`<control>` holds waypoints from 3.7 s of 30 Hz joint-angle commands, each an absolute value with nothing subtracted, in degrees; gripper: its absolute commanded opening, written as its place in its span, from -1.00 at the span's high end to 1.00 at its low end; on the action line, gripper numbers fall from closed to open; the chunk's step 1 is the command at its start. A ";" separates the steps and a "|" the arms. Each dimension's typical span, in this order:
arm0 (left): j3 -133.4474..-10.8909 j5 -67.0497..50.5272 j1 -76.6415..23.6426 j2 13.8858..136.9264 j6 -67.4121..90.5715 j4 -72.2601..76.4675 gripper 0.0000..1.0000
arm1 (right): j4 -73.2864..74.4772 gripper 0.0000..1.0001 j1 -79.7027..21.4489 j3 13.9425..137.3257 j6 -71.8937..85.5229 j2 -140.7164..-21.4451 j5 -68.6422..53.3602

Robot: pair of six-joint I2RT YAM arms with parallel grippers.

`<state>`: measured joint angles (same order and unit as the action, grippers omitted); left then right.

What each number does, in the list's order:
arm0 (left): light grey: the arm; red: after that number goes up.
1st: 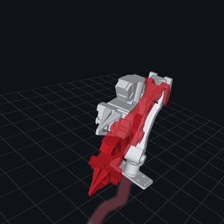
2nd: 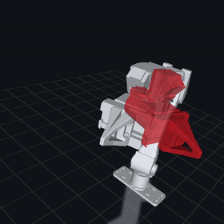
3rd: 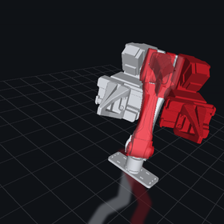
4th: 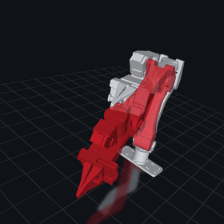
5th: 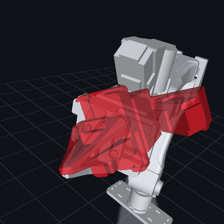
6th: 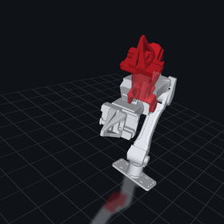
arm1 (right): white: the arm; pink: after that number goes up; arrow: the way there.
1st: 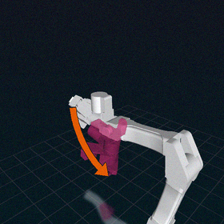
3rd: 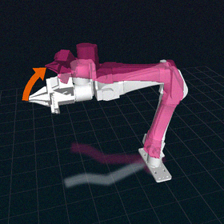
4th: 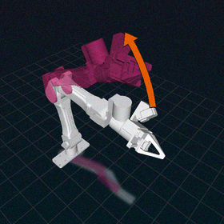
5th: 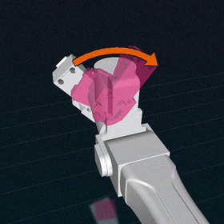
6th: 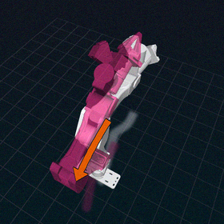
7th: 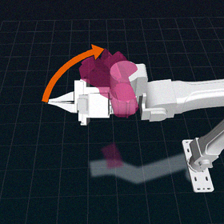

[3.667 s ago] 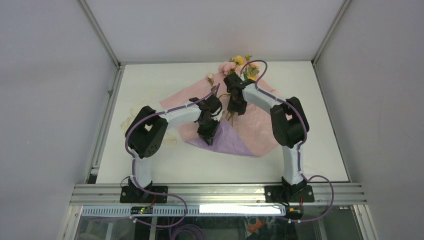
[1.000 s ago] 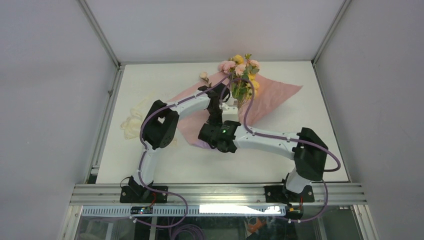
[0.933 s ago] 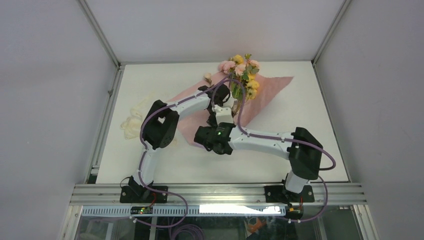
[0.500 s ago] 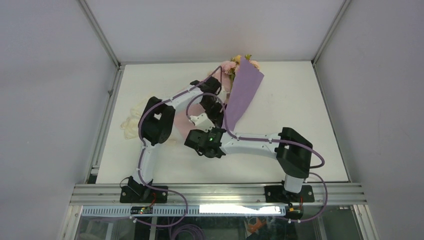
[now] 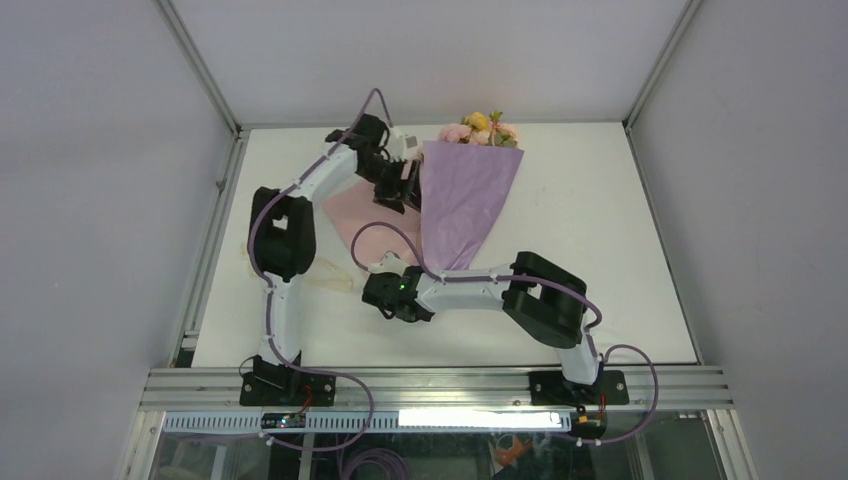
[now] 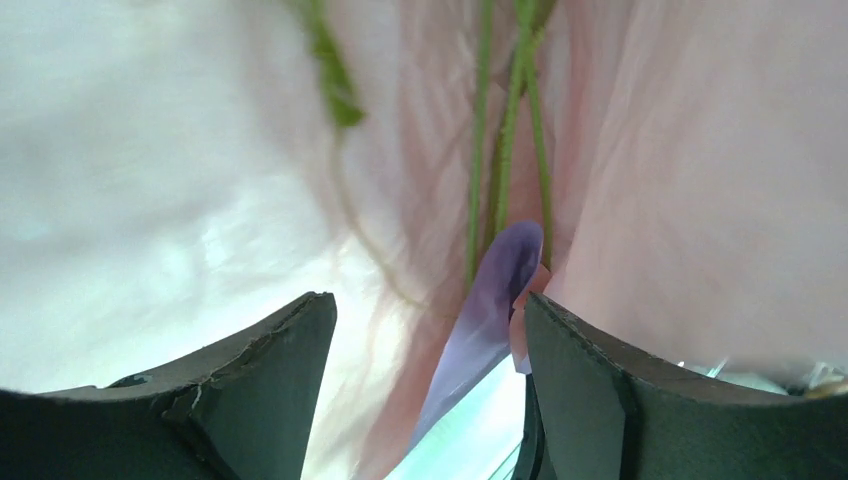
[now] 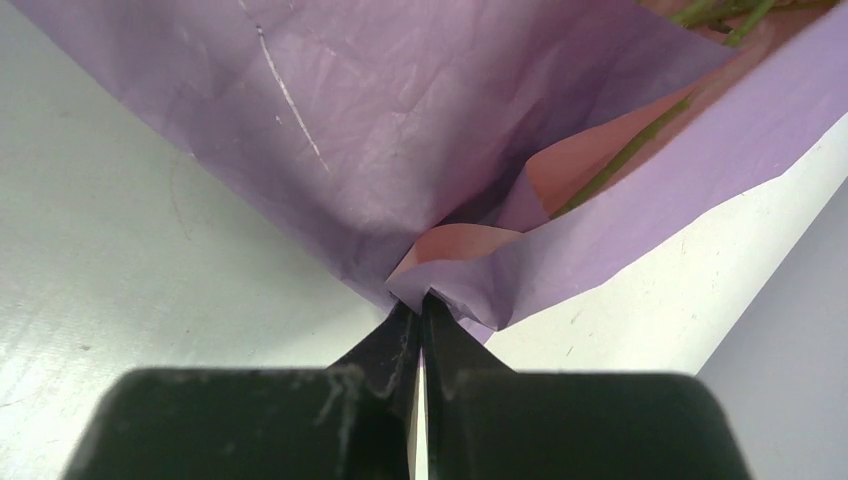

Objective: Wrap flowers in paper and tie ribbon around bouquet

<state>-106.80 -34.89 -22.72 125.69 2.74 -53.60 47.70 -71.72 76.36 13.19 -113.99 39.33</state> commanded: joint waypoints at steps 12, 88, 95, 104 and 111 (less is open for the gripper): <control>-93.28 -49.97 -13.11 107.68 19.06 -43.18 -0.98 | 47.22 1.00 -71.22 79.05 11.07 -114.46 37.68; -94.92 -23.71 -20.65 125.36 14.85 -48.69 1.00 | 20.76 0.89 -29.42 69.34 29.28 -97.83 -20.14; -94.04 -21.99 -20.65 124.31 13.70 -48.84 1.00 | 22.95 1.00 -23.33 72.65 28.30 -110.88 -19.65; -94.31 -21.76 -20.74 124.90 12.79 -49.31 1.00 | 34.41 1.00 -13.40 71.71 20.95 -104.29 -6.03; -94.25 -22.17 -21.09 124.62 13.27 -49.31 1.00 | 24.68 1.00 -27.78 64.23 21.67 -93.87 -19.28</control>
